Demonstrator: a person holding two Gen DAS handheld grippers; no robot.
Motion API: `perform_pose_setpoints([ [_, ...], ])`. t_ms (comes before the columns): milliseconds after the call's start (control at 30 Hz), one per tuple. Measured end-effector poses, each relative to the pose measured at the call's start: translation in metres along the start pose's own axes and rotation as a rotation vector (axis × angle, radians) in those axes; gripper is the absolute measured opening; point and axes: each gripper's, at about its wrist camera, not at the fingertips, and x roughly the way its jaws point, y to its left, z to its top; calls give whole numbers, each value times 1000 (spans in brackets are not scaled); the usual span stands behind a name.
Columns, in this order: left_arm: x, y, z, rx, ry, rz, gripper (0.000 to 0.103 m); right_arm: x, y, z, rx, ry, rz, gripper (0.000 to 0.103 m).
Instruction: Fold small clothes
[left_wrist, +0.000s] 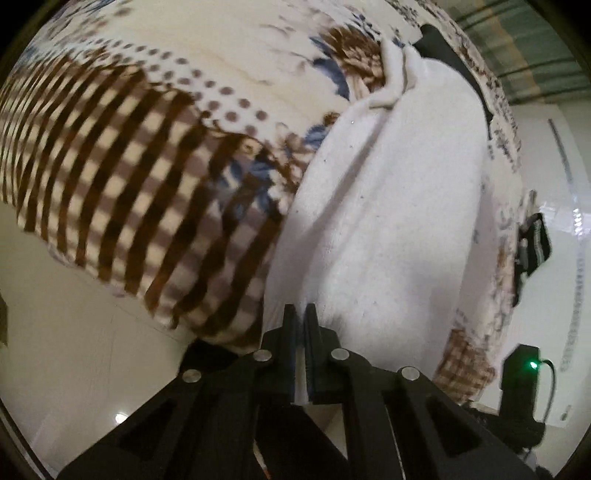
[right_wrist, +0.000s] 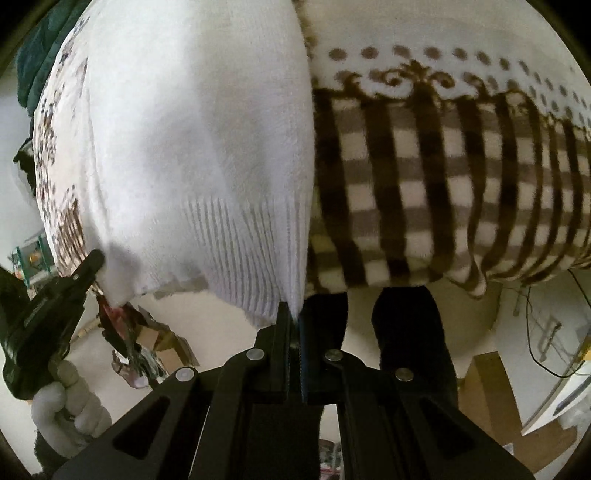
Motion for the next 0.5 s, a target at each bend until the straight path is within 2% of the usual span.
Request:
perform_pose_setpoints([
  [133, -8, 10, 4, 21, -2, 26, 2, -4, 10, -4, -23, 19, 8, 3],
  [267, 29, 22, 13, 31, 42, 75, 2, 25, 15, 2, -31, 41, -41, 3],
  [333, 48, 28, 15, 3, 81, 53, 2, 42, 14, 11, -22, 46, -80, 3],
  [433, 43, 22, 20, 21, 86, 34, 6, 51, 15, 25, -39, 48, -95, 4],
  [500, 28, 13, 27, 26, 79, 19, 14, 41, 17, 31, -52, 74, -39, 10],
])
